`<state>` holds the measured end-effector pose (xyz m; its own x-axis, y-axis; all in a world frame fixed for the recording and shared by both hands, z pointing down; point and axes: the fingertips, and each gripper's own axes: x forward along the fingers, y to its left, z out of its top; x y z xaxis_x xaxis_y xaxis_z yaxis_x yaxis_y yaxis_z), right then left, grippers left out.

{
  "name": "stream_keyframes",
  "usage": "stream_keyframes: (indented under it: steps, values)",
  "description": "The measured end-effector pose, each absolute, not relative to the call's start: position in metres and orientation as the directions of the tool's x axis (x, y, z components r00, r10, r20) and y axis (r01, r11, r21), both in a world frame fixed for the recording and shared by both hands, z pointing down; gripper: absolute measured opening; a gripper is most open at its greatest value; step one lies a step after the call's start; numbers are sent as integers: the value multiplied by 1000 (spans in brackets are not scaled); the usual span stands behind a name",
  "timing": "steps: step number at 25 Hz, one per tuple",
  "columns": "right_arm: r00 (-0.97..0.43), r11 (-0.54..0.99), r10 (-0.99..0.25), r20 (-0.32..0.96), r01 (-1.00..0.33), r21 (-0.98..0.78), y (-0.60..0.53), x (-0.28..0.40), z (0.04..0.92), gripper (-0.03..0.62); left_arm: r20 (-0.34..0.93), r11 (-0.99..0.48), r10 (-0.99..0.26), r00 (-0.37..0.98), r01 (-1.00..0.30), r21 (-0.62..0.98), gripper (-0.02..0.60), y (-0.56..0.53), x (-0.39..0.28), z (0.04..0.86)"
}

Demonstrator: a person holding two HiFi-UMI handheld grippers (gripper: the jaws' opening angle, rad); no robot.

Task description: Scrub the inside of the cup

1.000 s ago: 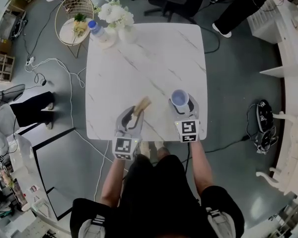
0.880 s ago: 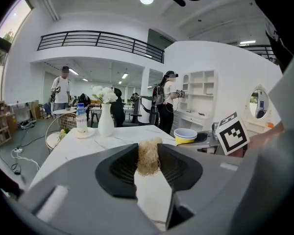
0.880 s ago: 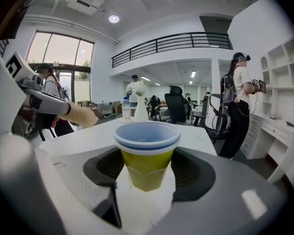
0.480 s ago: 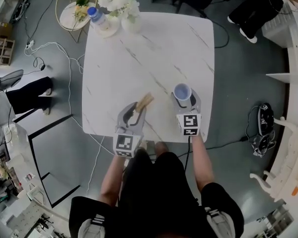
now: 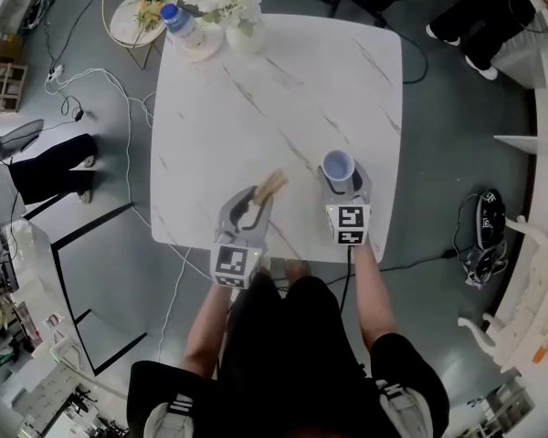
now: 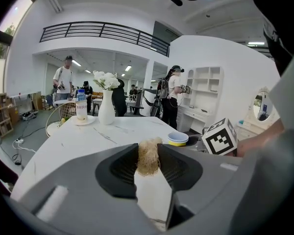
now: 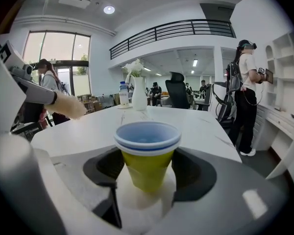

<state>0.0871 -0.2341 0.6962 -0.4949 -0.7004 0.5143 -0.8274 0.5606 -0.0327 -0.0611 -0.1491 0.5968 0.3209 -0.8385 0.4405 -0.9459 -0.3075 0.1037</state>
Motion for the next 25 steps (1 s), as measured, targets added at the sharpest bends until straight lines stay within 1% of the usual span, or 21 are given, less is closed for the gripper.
stream_keyframes:
  steps: [16, 25]
  values:
    - [-462, 537, -705, 538, -843, -21, -229, 92, 707, 295, 446, -322, -826, 345, -938, 129, 129, -134, -59, 601]
    - [-454, 531, -682, 573, -847, -39, -217, 94, 711, 304, 443, -326, -825, 351, -936, 135, 129, -120, -60, 599]
